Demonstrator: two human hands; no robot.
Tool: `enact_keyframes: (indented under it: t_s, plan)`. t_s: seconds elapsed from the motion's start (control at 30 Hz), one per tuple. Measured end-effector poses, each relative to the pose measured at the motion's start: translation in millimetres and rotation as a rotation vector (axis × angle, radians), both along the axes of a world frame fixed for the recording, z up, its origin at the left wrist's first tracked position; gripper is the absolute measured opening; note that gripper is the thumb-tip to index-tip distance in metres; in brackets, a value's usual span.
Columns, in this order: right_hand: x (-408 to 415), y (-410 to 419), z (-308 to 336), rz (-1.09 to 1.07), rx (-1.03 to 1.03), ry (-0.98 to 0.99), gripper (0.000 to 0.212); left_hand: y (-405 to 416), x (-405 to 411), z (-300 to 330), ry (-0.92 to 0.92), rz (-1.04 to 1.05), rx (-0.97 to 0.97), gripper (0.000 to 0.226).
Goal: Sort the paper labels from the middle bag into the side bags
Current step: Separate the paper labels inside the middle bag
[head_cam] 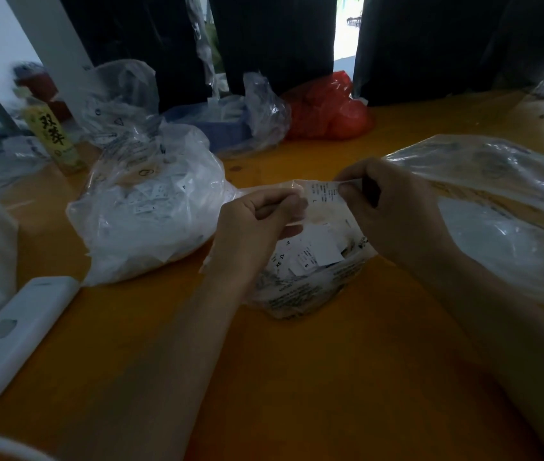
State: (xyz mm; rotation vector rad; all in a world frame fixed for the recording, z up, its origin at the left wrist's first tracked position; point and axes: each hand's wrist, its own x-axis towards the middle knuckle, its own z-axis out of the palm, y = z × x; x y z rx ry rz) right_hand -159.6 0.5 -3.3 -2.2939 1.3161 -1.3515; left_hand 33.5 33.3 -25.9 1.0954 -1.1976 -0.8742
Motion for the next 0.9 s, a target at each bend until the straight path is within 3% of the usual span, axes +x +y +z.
enact_keyframes:
  t_s: [0.4, 0.53, 0.7, 0.9]
  plan:
    - [-1.1, 3.6, 1.3, 0.115, 0.069, 0.065, 0.020, 1.5, -0.3, -1.8, -0.195, 0.042, -0.018, 0.021]
    - [0.6, -1.1, -3.1, 0.130, 0.231, -0.125, 0.032, 2.0, -0.6, -1.1, -0.183, 0.061, 0.001, 0.017]
    - [0.7, -1.3, -6.8, 0.176, 0.273, -0.256, 0.006, 1.1, 0.0, -0.7, -0.129, 0.082, 0.011, 0.011]
    - [7.2, 0.7, -10.6, 0.211, 0.289, -0.258, 0.006, -0.2, 1.9, -0.7, -0.069, 0.068, 0.036, 0.013]
